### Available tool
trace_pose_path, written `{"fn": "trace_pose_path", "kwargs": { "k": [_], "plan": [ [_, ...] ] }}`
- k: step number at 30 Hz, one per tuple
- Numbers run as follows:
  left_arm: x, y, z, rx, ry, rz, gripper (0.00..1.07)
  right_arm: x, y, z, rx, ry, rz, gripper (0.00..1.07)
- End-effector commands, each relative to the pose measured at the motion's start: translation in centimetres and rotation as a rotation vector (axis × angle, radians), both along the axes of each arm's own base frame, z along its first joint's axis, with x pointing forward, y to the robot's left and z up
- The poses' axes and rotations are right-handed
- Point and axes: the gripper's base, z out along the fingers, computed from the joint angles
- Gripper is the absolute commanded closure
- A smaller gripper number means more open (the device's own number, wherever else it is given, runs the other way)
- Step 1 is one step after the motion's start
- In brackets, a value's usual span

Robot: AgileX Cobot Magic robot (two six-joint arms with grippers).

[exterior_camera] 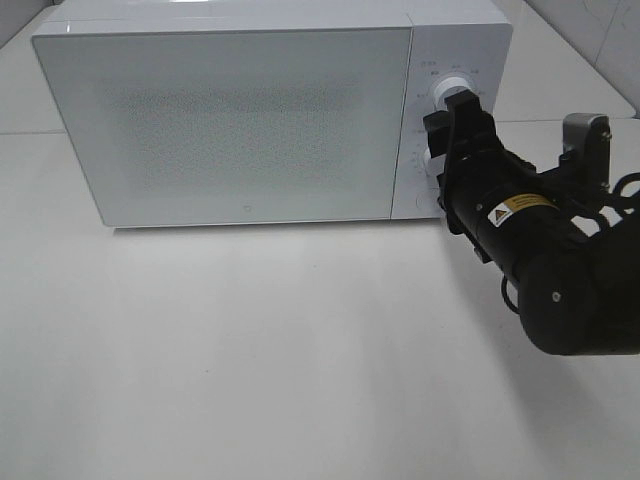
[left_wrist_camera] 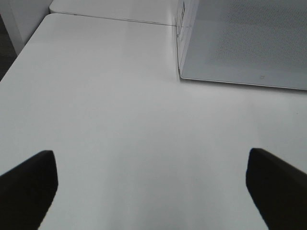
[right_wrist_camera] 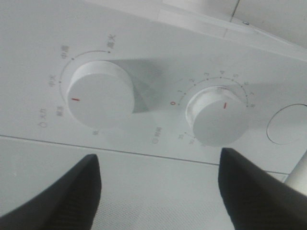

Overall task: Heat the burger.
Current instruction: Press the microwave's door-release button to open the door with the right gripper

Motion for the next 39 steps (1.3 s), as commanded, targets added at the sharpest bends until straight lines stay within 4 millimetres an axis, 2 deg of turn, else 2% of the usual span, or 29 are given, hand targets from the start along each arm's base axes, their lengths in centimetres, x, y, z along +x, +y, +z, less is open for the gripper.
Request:
{"fn": "trace_pose_path", "kwargs": {
  "k": [1, 5, 9, 10, 11, 16, 17, 22, 30, 35, 39],
  "plan": [
    [-0.2, 0.0, -0.1, -0.004, -0.015, 0.009, 0.06, -1.2, -0.7, 2.4, -0.064, -0.101, 0.032, 0.41],
    [-0.2, 0.0, -0.1, -0.004, -0.015, 0.009, 0.06, -1.8, -0.7, 3.2, -0.154, -0.064, 0.072, 0.41],
    [-0.2, 0.0, -0.1, -0.004, -0.015, 0.009, 0.06, -2.7, -0.9, 4.7, -0.376, 0.006, 0.144, 0.41],
    [-0.2, 0.0, -0.1, -0.004, -0.015, 0.009, 0.06, -2.7, -0.9, 4.7, -0.376, 0.006, 0.144, 0.41],
    [-0.2, 0.0, -0.1, -0.004, -0.015, 0.009, 0.06, -3.1, -1.1, 5.5, -0.476, 0.01, 0.165, 0.41],
    [-0.2, 0.0, -0.1, -0.004, -0.015, 0.009, 0.06, -4.1, -1.6, 6.7, -0.662, 0.012, 0.216, 0.41],
    [-0.2, 0.0, -0.1, -0.004, -0.015, 0.009, 0.06, -4.5, -1.8, 7.0, -0.748, 0.026, 0.253, 0.41],
    [-0.2, 0.0, -0.1, -0.004, -0.015, 0.009, 0.06, -5.2, -3.2, 7.8, -0.917, 0.051, 0.339, 0.39],
    [-0.2, 0.0, -0.1, -0.004, -0.015, 0.009, 0.06, -7.2, -5.2, 9.3, -1.066, 0.069, 0.469, 0.28],
    [-0.2, 0.0, -0.1, -0.004, -0.015, 0.009, 0.06, -8.1, -5.9, 10.1, -1.129, 0.115, 0.552, 0.29],
    [-0.2, 0.0, -0.1, -0.004, -0.015, 0.009, 0.06, -9.3, -6.4, 12.0, -1.21, 0.171, 0.651, 0.3]
  ]
}}
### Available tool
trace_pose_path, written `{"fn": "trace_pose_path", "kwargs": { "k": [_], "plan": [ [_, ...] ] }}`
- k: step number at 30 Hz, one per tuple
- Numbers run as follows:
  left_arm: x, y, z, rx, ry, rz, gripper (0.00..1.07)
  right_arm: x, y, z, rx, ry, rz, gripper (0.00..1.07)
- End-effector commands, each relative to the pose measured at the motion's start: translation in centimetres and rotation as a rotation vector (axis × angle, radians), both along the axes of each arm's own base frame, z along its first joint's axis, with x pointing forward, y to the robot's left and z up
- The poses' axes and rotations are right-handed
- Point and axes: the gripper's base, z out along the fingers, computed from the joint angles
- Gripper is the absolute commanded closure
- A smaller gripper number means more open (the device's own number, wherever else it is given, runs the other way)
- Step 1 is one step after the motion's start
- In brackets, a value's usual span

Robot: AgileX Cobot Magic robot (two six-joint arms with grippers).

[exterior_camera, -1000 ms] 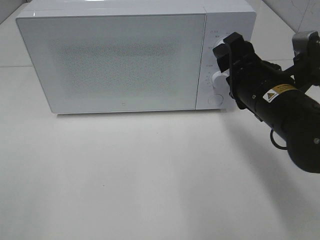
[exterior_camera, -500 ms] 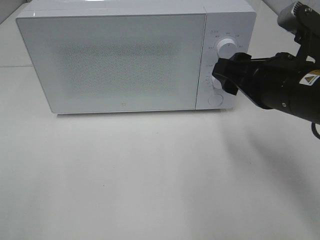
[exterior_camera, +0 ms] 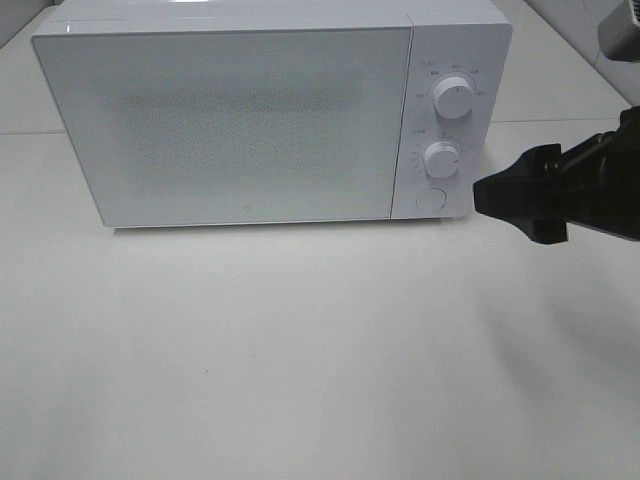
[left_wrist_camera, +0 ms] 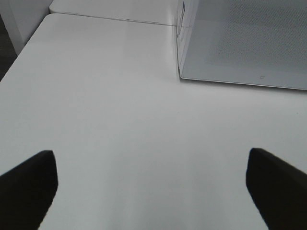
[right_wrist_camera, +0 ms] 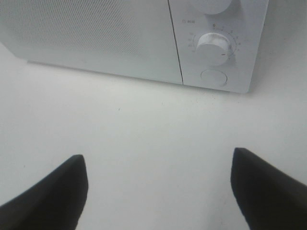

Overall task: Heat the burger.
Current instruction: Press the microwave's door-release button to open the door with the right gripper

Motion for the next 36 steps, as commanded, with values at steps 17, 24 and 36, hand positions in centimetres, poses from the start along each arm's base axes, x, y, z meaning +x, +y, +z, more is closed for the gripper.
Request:
{"fn": "trace_pose_path", "kwargs": {
  "k": [17, 24, 36],
  "plan": [
    [-0.2, 0.0, -0.1, -0.004, -0.015, 0.009, 0.06, -8.3, -4.1, 3.3, -0.195, 0.179, 0.023, 0.31],
    [-0.2, 0.0, -0.1, -0.004, -0.015, 0.009, 0.06, -12.8, -6.6, 4.7, -0.161, 0.028, -0.056, 0.31],
    [-0.2, 0.0, -0.1, -0.004, -0.015, 0.009, 0.06, -18.2, -8.9, 5.5, -0.068, -0.23, -0.268, 0.31]
  ]
}}
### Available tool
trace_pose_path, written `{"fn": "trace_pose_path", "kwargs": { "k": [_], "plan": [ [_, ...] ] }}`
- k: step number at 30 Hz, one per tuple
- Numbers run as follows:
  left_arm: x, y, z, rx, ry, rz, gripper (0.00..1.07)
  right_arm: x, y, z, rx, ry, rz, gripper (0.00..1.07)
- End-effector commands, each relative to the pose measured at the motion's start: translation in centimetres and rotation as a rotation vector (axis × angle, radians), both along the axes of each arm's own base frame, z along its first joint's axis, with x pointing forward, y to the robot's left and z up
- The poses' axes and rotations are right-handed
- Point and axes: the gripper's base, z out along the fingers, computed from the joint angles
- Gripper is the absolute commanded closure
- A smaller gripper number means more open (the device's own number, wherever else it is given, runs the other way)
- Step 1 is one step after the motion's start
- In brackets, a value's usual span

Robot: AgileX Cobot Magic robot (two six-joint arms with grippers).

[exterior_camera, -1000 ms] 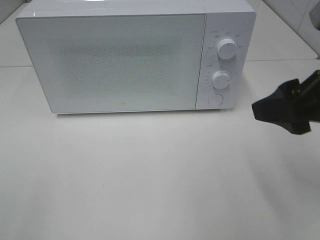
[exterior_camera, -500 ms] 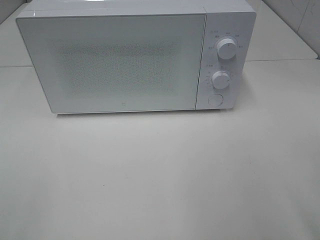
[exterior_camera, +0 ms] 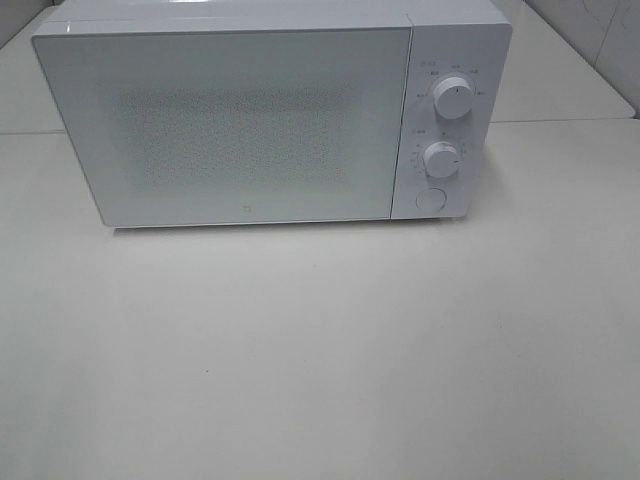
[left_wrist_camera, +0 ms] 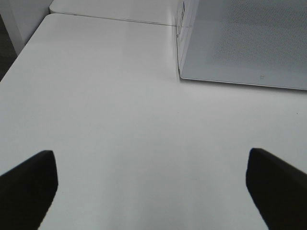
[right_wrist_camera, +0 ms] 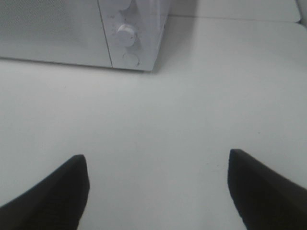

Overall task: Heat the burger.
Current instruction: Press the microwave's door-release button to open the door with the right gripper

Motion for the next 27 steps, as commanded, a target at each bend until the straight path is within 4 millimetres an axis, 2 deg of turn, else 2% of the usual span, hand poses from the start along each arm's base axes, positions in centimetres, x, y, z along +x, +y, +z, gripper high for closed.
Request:
{"fn": "trace_pose_path", "kwargs": {
  "k": [1, 9, 15, 27],
  "plan": [
    [-0.2, 0.0, -0.1, -0.004, -0.015, 0.009, 0.06, -1.7, -0.4, 0.0, 0.023, -0.084, -0.067, 0.31],
    [-0.2, 0.0, -0.1, -0.004, -0.015, 0.009, 0.06, -3.4, -0.6, -0.8, 0.034, -0.15, -0.126, 0.31],
    [-0.2, 0.0, -0.1, -0.004, -0.013, 0.009, 0.06, -2.3, -0.4, -2.9, 0.02, -0.073, -0.129, 0.31],
    [-0.2, 0.0, -0.1, -0.004, -0.011, 0.009, 0.06, -1.8, -0.3, -3.2, 0.024, -0.095, -0.124, 0.31]
  ]
}}
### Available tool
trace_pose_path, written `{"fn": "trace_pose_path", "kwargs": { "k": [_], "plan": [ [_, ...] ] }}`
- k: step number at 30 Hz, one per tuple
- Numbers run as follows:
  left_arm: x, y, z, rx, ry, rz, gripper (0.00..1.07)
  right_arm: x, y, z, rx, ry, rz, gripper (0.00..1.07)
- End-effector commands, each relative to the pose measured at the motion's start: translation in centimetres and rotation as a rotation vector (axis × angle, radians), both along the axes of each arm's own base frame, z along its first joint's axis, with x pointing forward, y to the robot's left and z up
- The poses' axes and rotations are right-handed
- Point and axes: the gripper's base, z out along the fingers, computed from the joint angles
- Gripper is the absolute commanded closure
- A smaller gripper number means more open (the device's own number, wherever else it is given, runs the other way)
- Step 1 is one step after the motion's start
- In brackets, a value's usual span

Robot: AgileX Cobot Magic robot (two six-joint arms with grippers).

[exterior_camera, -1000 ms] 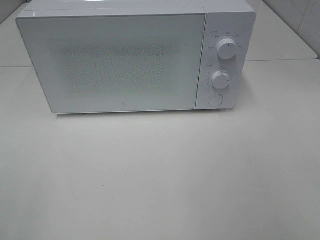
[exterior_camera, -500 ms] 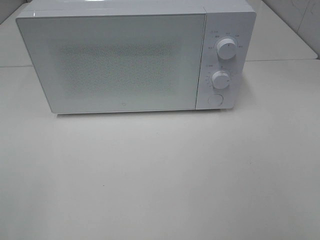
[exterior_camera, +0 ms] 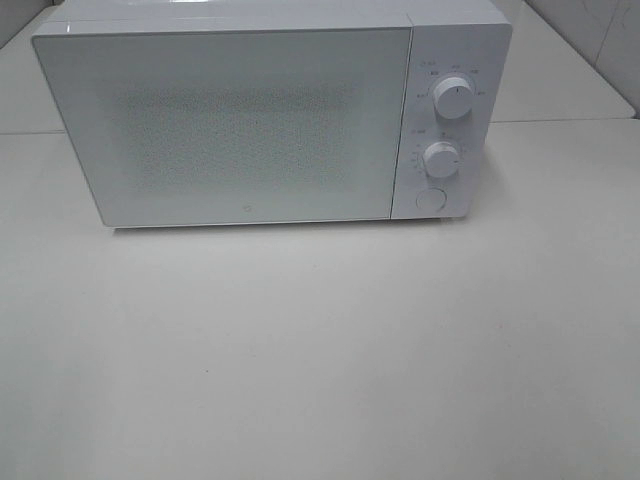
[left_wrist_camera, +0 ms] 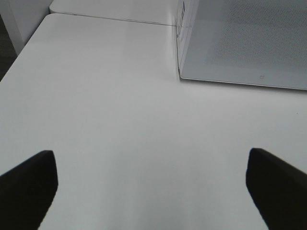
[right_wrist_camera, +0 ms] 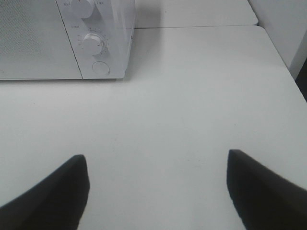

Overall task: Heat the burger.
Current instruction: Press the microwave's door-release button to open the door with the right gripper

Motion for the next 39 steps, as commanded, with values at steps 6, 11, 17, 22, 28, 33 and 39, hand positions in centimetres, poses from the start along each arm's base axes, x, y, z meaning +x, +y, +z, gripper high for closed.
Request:
{"fn": "trace_pose_path", "kwargs": {
  "k": [6, 11, 17, 22, 28, 33, 39],
  "plan": [
    [-0.2, 0.0, -0.1, -0.004, -0.011, 0.009, 0.06, -0.4, 0.0, 0.1, 0.01, -0.038, -0.004, 0.31],
    [-0.2, 0.0, -0.1, -0.004, -0.011, 0.009, 0.06, -0.4, 0.0, 0.1, 0.01, -0.038, -0.004, 0.31],
    [-0.2, 0.0, -0.1, -0.004, -0.011, 0.009, 0.06, -0.4, 0.0, 0.1, 0.01, -0.038, -0.004, 0.31],
    [-0.2, 0.0, -0.1, -0.004, -0.011, 0.009, 0.06, -0.6, 0.0, 0.7, 0.016, -0.048, -0.002, 0.31],
    [-0.1, 0.0, -0.1, -0.004, -0.009, 0.009, 0.06, -0.1, 0.0, 2.0, 0.009, -0.052, -0.002, 0.31],
    [-0.1, 0.0, -0.1, -0.004, -0.009, 0.009, 0.06, 2.6, 0.4, 3.0, -0.001, -0.049, 0.006, 0.32],
    [-0.1, 0.0, -0.1, -0.004, -0.009, 0.009, 0.06, 5.5, 0.8, 3.6, -0.005, -0.073, 0.019, 0.36]
  ]
}}
